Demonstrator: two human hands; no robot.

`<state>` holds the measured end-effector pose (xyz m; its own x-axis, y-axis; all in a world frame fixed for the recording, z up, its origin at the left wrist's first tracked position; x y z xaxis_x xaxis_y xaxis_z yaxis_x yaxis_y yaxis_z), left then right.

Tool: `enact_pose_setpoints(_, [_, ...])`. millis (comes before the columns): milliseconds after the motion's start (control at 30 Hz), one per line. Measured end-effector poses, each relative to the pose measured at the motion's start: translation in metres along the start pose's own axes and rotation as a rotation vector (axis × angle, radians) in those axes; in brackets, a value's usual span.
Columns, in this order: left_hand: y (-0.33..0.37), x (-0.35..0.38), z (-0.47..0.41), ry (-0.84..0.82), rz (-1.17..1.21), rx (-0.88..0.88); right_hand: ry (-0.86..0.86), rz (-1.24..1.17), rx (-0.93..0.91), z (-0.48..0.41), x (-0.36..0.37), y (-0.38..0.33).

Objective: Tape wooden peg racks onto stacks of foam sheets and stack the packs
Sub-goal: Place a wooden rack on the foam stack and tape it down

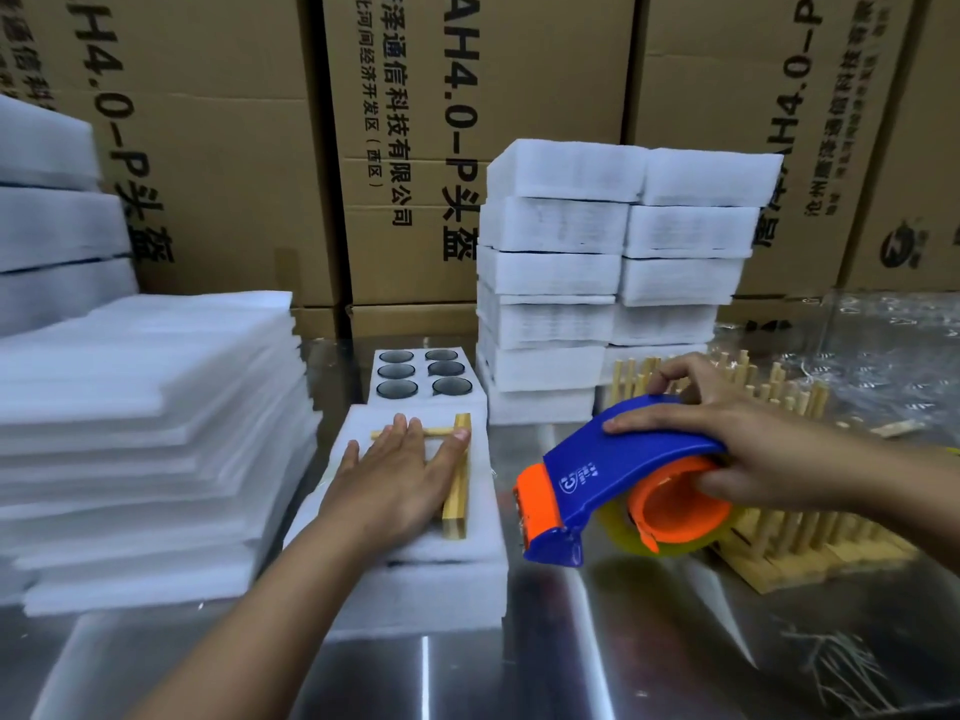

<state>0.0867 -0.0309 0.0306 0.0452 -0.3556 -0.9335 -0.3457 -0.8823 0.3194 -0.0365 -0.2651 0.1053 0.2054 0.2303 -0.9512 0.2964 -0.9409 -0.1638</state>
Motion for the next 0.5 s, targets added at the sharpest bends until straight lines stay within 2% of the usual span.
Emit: enact_pose_setpoints(500, [0.002,-0.001,0.0,0.06,0.021,-0.02,-0.165,-0.155,0.056,-0.023,0.025,0.008])
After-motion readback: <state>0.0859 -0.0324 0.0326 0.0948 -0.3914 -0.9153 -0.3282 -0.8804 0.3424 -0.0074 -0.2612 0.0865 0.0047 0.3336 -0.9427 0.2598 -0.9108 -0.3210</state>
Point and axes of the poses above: each hand's wrist, its own z-axis away from the middle knuckle, its own x-axis out of the palm, y = z × x, the point moved 7 cm from there along -z, towards the middle knuckle, and after that the axes turned 7 degrees about y, right-handed, at the moved point
